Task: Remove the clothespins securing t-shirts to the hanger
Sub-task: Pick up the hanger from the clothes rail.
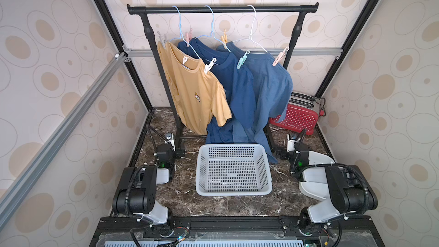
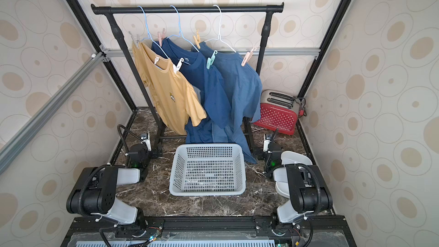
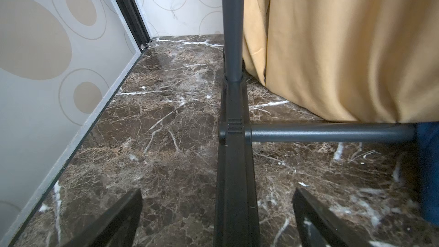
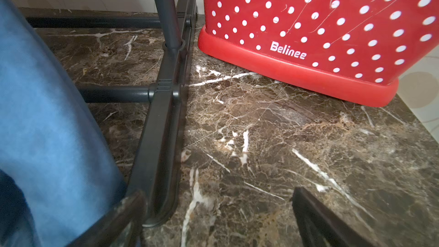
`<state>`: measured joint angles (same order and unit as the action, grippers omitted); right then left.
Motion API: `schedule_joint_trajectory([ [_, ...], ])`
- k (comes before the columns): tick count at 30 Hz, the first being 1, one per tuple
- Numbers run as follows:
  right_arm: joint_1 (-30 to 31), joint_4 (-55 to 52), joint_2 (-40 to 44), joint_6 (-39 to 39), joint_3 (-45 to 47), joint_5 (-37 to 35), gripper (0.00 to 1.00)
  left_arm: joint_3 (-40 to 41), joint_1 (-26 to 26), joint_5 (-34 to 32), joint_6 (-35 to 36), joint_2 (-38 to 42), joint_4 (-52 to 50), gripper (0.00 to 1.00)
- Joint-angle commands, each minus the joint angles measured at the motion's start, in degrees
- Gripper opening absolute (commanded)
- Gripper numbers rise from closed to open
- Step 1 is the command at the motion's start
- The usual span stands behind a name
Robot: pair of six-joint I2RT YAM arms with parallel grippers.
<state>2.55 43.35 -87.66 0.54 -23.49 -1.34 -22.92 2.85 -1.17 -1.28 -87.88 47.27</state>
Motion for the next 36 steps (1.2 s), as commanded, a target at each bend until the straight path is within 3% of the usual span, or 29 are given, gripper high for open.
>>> schedule_joint_trajectory([
  [1, -0.2, 1.4, -0.5, 0.7, -1.0, -0.3, 1.00, -1.4, 0.1, -0.4, -0.1, -0.3, 0.4, 0.99],
  [20, -0.2, 1.4, -0.5, 0.8, -1.0, -0.3, 1.00, -1.5, 0.1, -0.4, 0.0, -0.3, 0.5, 0.99],
  [23, -0.1, 2.8, 0.2, 1.3, -0.6, 0.5, 1.00, -0.4, -0.9, -7.6, -1.3, 2.3, 1.1, 0.99],
  [27, 0.3, -23.7, 11.4, -1.5, -10.2, -1.4, 1.00, -3.8, -2.8, -14.8, -1.7, 16.3, -15.7, 0.99],
  [29, 0.3, -31.3, 14.5, -3.9, -14.7, -3.4, 1.00, -6.2, -3.6, -16.9, -1.9, 22.9, -22.6, 0.99],
  [33, 0.8, -42.2, 19.2, -6.7, -23.2, -4.4, 1.00, -13.7, -5.0, -16.7, -3.3, 31.8, -37.1, 0.99],
  [36, 1.0, -50.0, 20.5, -7.1, -30.5, -2.6, 1.00, -17.6, -6.8, -13.9, -4.0, 35.7, -41.8, 0.99],
])
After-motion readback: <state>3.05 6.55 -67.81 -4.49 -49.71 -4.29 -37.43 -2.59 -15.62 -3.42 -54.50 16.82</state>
